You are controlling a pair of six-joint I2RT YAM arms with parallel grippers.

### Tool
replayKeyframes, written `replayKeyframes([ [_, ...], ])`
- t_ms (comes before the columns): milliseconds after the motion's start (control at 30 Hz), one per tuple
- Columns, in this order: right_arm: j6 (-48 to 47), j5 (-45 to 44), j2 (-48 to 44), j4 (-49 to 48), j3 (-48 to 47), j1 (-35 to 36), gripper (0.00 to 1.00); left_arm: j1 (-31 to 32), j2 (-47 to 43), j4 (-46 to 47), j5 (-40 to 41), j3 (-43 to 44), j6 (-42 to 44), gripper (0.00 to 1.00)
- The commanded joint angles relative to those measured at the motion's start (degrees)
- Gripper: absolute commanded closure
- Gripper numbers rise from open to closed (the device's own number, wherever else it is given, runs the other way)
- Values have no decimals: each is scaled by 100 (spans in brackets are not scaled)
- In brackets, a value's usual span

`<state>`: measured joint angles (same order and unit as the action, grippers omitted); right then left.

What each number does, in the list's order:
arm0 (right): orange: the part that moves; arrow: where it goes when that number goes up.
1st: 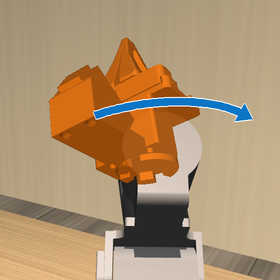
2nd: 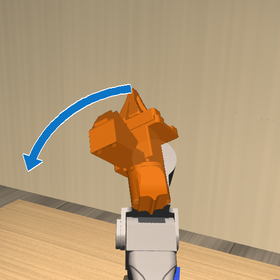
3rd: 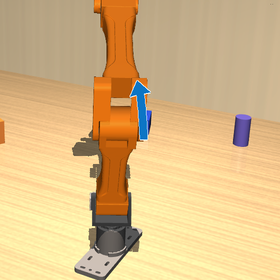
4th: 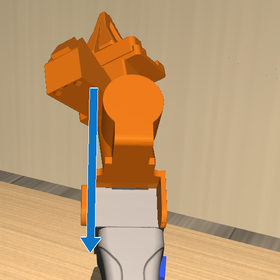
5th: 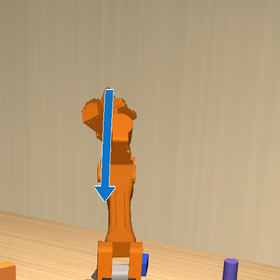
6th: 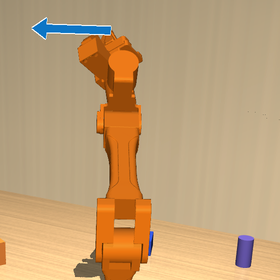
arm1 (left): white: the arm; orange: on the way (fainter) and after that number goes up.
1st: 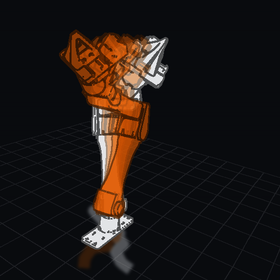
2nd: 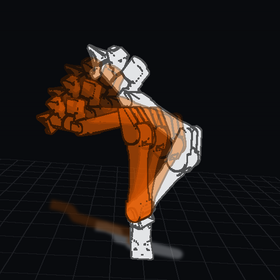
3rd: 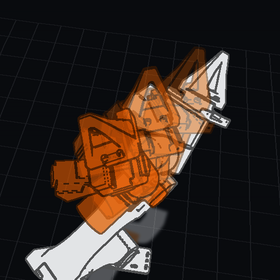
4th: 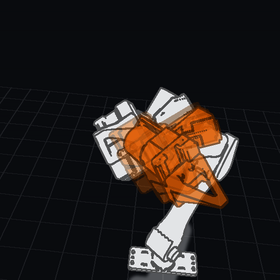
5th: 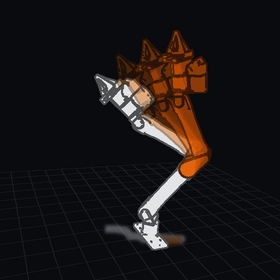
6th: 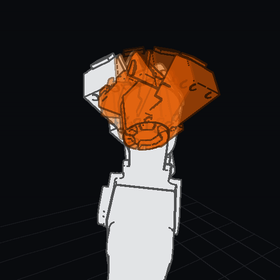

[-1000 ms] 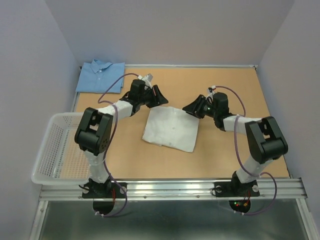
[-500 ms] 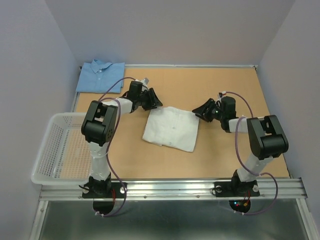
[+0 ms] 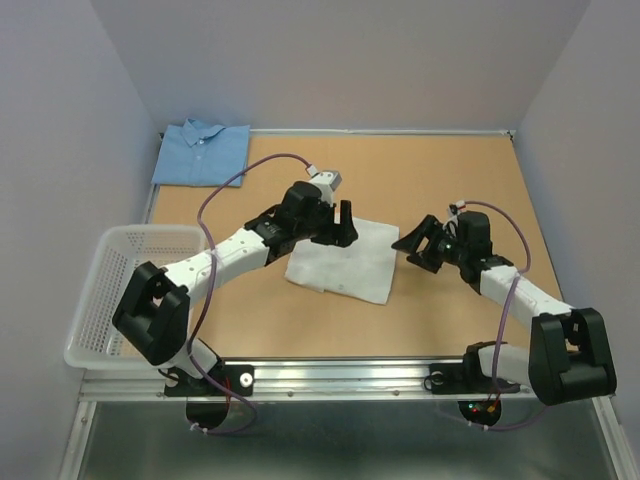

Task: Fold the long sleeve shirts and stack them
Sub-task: Fold the shirt

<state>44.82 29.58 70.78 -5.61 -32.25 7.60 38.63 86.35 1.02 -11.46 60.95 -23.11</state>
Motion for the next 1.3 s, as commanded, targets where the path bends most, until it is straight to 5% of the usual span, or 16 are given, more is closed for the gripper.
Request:
replayKeyframes([
  [0, 132, 3, -266, 1026, 447, 31, 24, 197, -57, -610, 1058, -180, 360, 16],
  [200, 124, 65, -48, 1018, 755, 128, 23, 487, 602, -821, 1410, 118, 290, 25],
  [700, 818, -620, 858, -72, 922, 1086, 31, 523, 1367, -928, 1489, 269, 193, 28],
  [933, 801, -981, 929, -134, 1089, 1121, 51, 523, 1306, -928, 1533, 225, 237, 28],
  [1133, 879, -814, 340, -55, 1054, 1121, 88, 628, 789, -744, 1629, 58, 641, 28],
  [1267, 985, -726, 217, 156, 826, 1121, 97, 891, 261, -270, 1875, -319, 1343, 27],
])
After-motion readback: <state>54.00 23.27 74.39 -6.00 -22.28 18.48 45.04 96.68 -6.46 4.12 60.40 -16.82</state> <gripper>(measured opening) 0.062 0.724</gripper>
